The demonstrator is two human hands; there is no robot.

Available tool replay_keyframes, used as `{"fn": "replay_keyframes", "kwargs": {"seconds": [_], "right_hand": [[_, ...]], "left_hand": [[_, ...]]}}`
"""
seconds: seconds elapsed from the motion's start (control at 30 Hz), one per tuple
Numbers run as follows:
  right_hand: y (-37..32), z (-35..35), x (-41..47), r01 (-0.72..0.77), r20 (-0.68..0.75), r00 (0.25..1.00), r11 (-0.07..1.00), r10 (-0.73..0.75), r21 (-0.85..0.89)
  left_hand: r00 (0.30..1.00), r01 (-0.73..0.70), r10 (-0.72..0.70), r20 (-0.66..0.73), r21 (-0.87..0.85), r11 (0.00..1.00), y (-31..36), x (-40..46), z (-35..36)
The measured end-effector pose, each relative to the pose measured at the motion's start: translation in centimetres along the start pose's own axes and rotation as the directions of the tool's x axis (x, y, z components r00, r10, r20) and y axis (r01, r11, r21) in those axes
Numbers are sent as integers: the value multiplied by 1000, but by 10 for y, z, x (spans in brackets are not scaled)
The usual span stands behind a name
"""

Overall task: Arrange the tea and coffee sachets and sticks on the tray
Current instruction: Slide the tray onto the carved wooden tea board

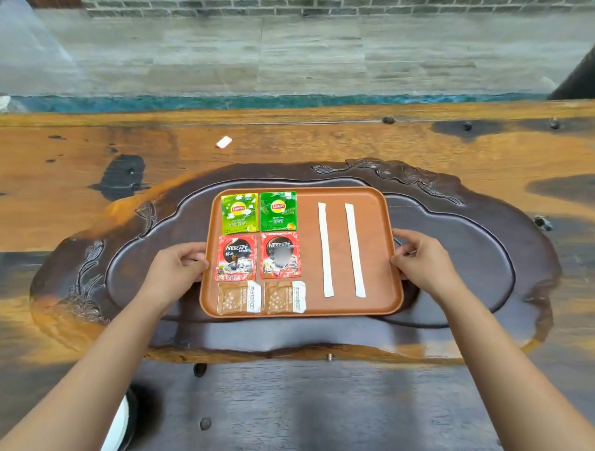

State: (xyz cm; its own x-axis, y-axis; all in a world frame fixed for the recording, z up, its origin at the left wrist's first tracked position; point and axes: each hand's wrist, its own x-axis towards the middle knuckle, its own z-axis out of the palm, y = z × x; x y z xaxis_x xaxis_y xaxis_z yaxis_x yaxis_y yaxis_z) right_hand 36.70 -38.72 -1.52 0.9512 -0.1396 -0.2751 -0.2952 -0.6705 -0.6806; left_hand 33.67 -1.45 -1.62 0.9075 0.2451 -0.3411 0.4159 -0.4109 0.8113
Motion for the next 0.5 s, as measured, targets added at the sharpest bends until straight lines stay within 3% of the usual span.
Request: {"fn": "replay_keyframes", "kwargs": {"seconds": [0.5], "right_hand": [[3, 11, 6, 0, -60, 998, 997, -5, -81]], "left_hand": [[998, 1, 7, -55, 139, 990, -6, 13, 9]]}}
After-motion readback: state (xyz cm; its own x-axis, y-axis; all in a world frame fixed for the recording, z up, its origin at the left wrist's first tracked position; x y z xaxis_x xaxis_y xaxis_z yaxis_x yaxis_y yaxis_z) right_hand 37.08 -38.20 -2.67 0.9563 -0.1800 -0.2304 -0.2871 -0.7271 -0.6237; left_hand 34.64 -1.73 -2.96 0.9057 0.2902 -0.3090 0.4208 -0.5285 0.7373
